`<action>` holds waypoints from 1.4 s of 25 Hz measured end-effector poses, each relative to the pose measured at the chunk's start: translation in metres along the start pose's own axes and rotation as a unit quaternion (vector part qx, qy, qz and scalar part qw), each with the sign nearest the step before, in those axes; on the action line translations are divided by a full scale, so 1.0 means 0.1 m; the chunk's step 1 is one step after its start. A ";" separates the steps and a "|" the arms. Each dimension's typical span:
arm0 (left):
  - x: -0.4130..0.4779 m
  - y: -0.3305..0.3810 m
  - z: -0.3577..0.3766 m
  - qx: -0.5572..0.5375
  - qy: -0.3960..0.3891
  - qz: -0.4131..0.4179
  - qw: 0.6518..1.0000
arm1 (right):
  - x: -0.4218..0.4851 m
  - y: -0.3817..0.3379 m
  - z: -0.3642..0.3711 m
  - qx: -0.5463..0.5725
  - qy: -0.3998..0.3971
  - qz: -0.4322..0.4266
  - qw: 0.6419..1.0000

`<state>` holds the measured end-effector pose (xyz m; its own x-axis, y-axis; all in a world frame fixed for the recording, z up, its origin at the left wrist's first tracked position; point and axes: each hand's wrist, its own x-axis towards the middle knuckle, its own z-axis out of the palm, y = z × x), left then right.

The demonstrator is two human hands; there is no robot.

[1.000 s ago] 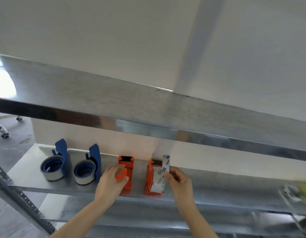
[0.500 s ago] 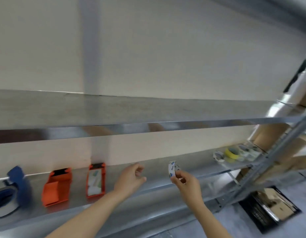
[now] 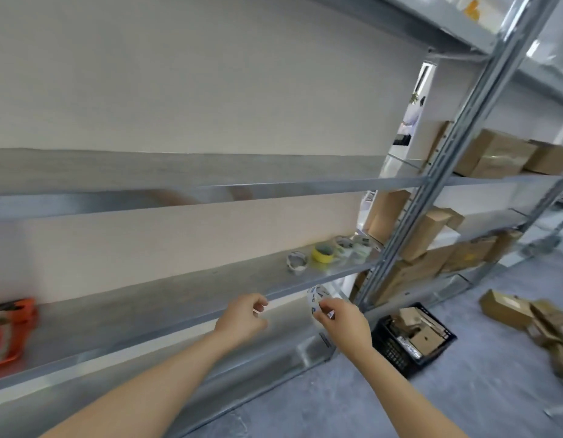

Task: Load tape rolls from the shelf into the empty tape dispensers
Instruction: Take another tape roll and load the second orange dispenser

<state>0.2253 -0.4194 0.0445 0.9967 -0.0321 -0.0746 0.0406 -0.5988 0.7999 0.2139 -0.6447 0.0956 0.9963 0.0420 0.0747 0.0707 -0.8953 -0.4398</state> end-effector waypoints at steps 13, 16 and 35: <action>1.25 0.76 1.09 0.033 -0.063 -0.012 0.997 | 1.01 1.34 -0.38 -0.024 0.000 0.031 0.999; 1.83 0.82 1.26 0.040 -0.067 -0.015 0.997 | 1.48 1.63 -0.42 -0.033 0.004 0.033 0.999; 3.88 0.84 2.33 0.258 -0.035 -0.066 0.963 | 3.63 2.84 -0.07 -0.018 -0.096 -0.053 0.994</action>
<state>0.5989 -0.6689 -0.0559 0.9773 0.0277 -0.2102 0.1077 -0.9189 0.3795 0.5952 -0.8870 0.0035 0.9745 0.2179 -0.0538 0.1780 -0.8964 -0.4060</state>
